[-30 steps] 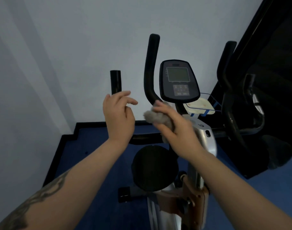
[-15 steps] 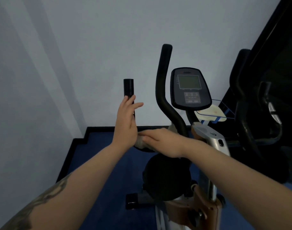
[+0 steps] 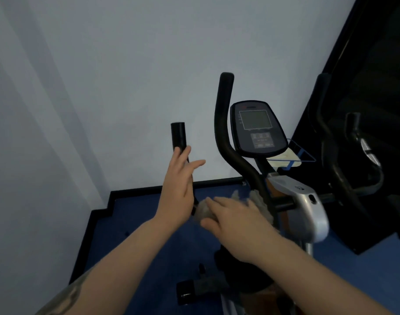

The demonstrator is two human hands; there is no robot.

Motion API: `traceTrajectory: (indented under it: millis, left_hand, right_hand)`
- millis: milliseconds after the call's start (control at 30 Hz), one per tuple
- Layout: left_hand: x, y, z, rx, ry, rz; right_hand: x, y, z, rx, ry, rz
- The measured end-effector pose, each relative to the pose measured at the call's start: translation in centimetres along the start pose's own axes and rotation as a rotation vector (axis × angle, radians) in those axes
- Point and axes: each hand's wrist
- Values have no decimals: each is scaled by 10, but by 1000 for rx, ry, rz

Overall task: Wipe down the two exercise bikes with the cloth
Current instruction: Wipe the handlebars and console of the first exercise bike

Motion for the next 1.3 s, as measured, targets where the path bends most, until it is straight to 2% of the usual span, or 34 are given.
traceTrajectory:
  millis: [133,233,300,367,433,500,533,600,700,733,900,933,1000,1067,1167,1300]
  left_hand:
    - [4,20,23,99,196,-134]
    - [12,33,39,183,264,-241]
    - [17,42,48,188,282,-312]
    - [24,50,56,156,273,-351]
    - [33,56,60,91,227,-348]
    - [43,61,61,53,160,-330]
    - [46,62,60,35,144,-322]
    - [51,62,60,-40,158,-300]
    - [58,66,63,-100,197,-307]
    - [62,69,65,-100,203,-311]
    - [80,77,72,-206,267,-241]
    - [80,77,73,-233,285,-242]
    - [79,78,74,-291,333,-226]
    - [79,78,73,-379,355,-176]
    - [79,76,72,-530,347,-97]
    - [78,75,72,-558,311,-81]
  right_hand:
    - [8,14,-3,-95,-29,-108]
    - [26,39,-10,-64,-101,-138]
    - [34,56,-11,-17,-171,-222]
    - [44,67,-11,148,-345,-335]
    - [60,75,-9,464,-518,-445]
    - [79,85,-9,792,-722,-470]
    - [85,90,-11,831,-797,-452]
    - [85,102,-20,666,-768,-385]
    - [76,101,-35,269,-654,-362]
    - [79,96,-32,253,-664,-369]
    - [135,94,12,818,-885,-376]
    - [142,100,12,813,-914,-361]
    - [143,107,1,585,-930,-323]
    - [140,102,-5,435,-839,-270]
    - [152,87,21,513,-740,-218]
    - [147,92,21,447,-677,-209]
Point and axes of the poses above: each hand's wrist, its own x-axis towards the middle knuckle, its own z-axis out of the back of the hand, y = z × x, and after that the axes turned 10 degrees about x, right-handed
